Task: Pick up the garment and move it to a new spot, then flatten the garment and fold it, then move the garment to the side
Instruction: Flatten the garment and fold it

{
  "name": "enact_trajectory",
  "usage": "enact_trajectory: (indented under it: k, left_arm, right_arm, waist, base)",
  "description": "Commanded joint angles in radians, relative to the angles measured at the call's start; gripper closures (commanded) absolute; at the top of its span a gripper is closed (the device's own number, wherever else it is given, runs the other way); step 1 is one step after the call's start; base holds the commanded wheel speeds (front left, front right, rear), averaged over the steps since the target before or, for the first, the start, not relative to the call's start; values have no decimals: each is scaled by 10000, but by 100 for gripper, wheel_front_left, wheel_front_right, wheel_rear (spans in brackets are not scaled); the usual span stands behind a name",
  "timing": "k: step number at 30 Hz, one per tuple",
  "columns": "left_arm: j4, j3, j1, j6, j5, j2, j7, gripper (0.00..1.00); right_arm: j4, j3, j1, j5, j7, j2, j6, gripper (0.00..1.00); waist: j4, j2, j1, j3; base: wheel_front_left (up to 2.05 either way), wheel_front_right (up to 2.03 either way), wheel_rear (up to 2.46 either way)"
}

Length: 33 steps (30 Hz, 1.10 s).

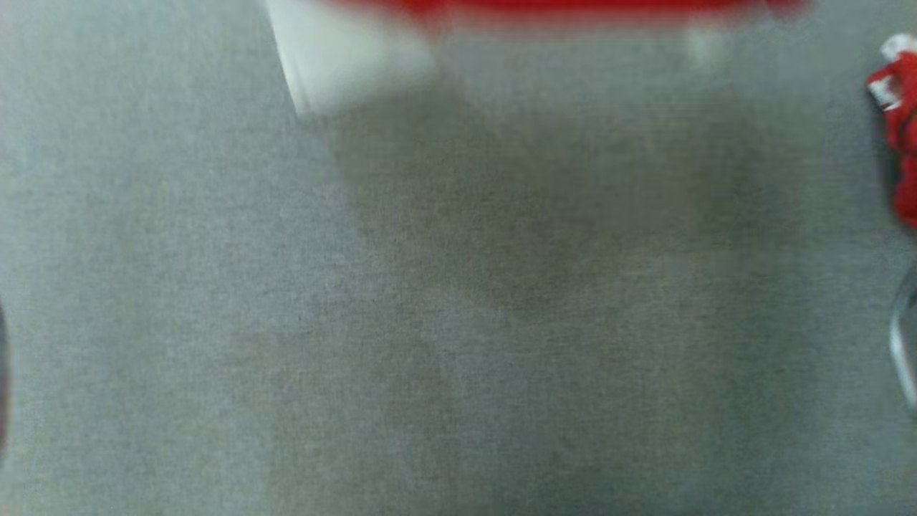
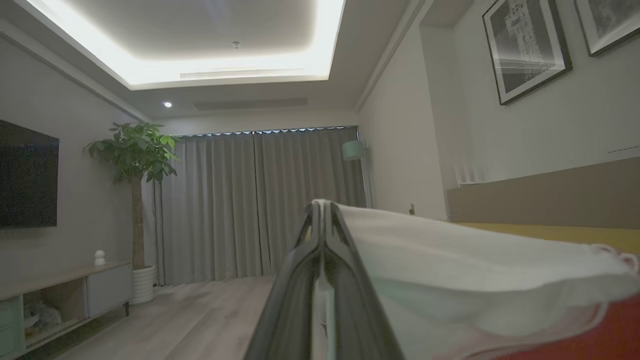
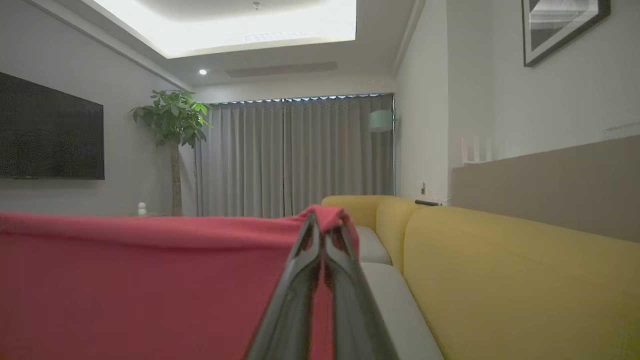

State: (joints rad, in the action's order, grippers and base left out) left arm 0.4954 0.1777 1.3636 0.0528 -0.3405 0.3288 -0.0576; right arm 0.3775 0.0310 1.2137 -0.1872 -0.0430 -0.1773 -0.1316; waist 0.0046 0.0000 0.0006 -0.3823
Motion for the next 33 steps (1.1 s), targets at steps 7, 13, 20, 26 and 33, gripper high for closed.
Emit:
enact_trajectory:
  k: [7,13,20,26,33]
  left_arm:
    - [2437,183,2062,195,335,0,-1421,100]
    - [3642,788,1232,481,440,-528,-1877,100]
    - [3681,1418,-1886,714,407,-927,-2035,100]
    - [3049,2254,-4254,771,415,-473,-2039,100]
    - [2088,3825,-5936,776,-577,412,-1482,100]
  right_arm:
    - [3294,-127,1931,1067,2135,-86,9,100]
    - [5292,-394,1270,1159,2609,-446,9,100]
    - [7100,-2156,-700,878,2297,-903,9,100]
    - [7334,-4026,-1932,-262,1263,-1633,9,100]
    - [6475,-5816,-3375,-2070,-133,-2446,9,100]
  waist:
    - [350,0,-6,-592]
    - [721,0,-6,-654]
    - [905,0,-6,233]
    - [914,0,-6,1072]
    - [893,0,-6,1974]
  base:
    - [0,0,0]
    - [0,0,0]
    - [0,0,0]
    - [0,0,0]
    - [0,0,0]
